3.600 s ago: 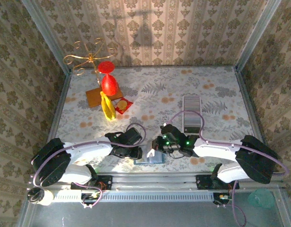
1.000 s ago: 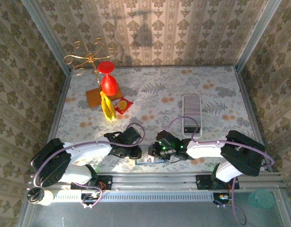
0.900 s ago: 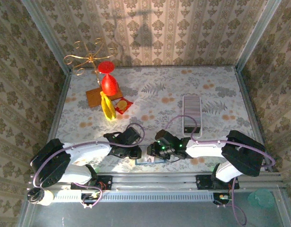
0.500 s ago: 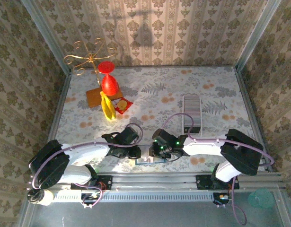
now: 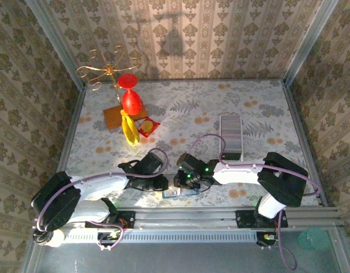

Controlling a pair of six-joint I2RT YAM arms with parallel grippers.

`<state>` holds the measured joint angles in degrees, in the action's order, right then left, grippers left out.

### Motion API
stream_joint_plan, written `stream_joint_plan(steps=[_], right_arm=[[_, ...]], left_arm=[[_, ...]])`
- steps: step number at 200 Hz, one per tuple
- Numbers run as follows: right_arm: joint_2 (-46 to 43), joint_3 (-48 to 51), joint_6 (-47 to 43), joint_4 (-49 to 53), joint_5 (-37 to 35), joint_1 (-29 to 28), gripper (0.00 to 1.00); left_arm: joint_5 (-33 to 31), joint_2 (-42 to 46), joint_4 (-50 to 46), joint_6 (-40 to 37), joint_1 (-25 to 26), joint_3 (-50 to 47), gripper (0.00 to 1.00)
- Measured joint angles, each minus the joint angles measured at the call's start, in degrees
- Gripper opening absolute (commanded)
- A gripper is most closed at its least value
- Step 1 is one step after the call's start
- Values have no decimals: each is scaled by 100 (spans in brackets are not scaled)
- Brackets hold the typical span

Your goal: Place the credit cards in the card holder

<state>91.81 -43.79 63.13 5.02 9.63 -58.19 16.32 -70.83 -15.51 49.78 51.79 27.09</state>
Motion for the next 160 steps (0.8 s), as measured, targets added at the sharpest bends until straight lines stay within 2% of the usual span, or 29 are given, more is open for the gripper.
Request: stream_joint_plan(steps=[48, 82, 113, 134, 160], right_arm=[[-2, 2, 20, 0, -2, -22, 12], [9, 2, 24, -11, -2, -22, 8], [76, -15, 4, -63, 11, -22, 3], [162, -63, 0, -101, 48, -22, 0], [258, -149, 0, -109, 116, -22, 0]], left_arm=[[20, 402, 17, 74, -129, -229, 29], [0, 804, 44, 157, -188, -476, 31], [2, 874, 79, 238, -273, -605, 25], [20, 826, 127, 304, -278, -625, 14], [46, 682, 192, 315, -304, -632, 13]])
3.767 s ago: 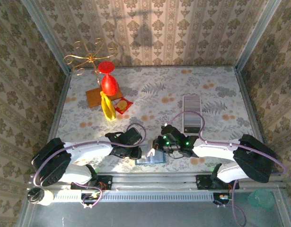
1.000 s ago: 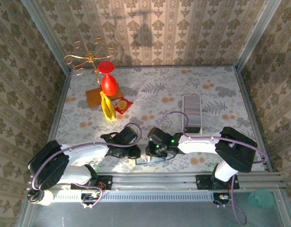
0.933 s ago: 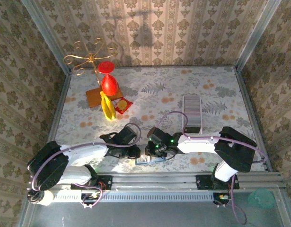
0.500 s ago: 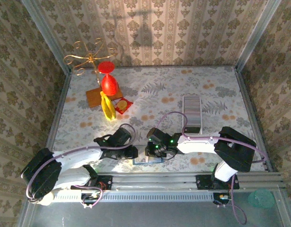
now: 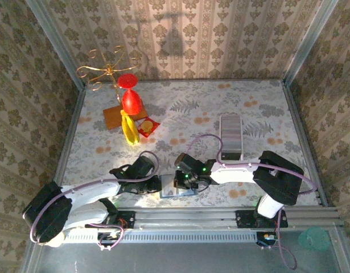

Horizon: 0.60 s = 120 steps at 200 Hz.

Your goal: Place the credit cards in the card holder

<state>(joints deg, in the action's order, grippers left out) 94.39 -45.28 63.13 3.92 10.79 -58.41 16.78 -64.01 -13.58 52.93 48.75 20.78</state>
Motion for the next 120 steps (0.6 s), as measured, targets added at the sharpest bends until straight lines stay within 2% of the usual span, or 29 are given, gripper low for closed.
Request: stream_joint_plan(steps=[36, 78, 120], right_arm=[[24, -46, -7, -9, 37, 0, 3], [-22, -55, -46, 15, -2, -15, 17], [-479, -52, -26, 549, -284, -37, 32]], left_arm=[[17, 0, 13, 2, -11, -2, 13], [37, 0, 44, 4, -9, -7, 12], [87, 0, 133, 2, -9, -17, 13]])
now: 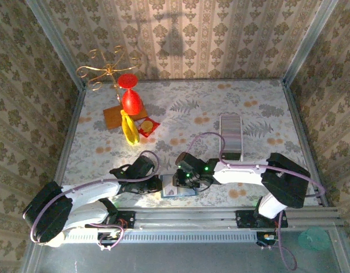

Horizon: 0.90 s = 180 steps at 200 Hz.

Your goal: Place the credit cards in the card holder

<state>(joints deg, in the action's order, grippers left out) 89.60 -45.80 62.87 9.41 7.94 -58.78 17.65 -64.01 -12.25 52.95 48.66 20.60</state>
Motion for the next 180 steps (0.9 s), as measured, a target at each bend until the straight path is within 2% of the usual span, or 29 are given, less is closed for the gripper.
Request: stream_joint_plan(steps=[24, 76, 180], right_arm=[[-197, 68, 11, 289, -160, 0, 34], [-308, 317, 118, 750, -374, 0, 43], [138, 15, 133, 352, -57, 0, 46]], left_arm=[[11, -2, 13, 0, 0, 0, 13], [17, -26, 13, -2, 0, 0, 12], [42, -131, 9, -4, -2, 39, 11]])
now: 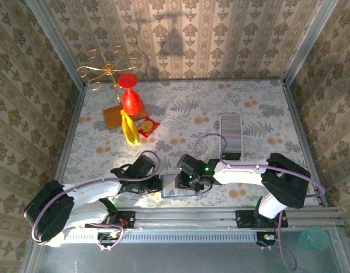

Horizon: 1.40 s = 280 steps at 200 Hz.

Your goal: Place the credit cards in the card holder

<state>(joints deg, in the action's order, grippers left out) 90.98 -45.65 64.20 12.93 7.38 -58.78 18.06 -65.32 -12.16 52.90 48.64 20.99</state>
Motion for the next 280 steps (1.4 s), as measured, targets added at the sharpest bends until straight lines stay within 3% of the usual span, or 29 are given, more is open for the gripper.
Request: stream_joint_plan(steps=[158, 214, 280], right_arm=[[179, -66, 179, -1587, 511, 0, 38], [393, -66, 223, -1665, 555, -11, 37], [647, -378, 219, -1775, 693, -87, 37]], left_arm=[[81, 28, -20, 0, -210, 4, 5], [31, 704, 4, 173, -601, -378, 4], [-98, 815, -192, 302, -743, -439, 0]])
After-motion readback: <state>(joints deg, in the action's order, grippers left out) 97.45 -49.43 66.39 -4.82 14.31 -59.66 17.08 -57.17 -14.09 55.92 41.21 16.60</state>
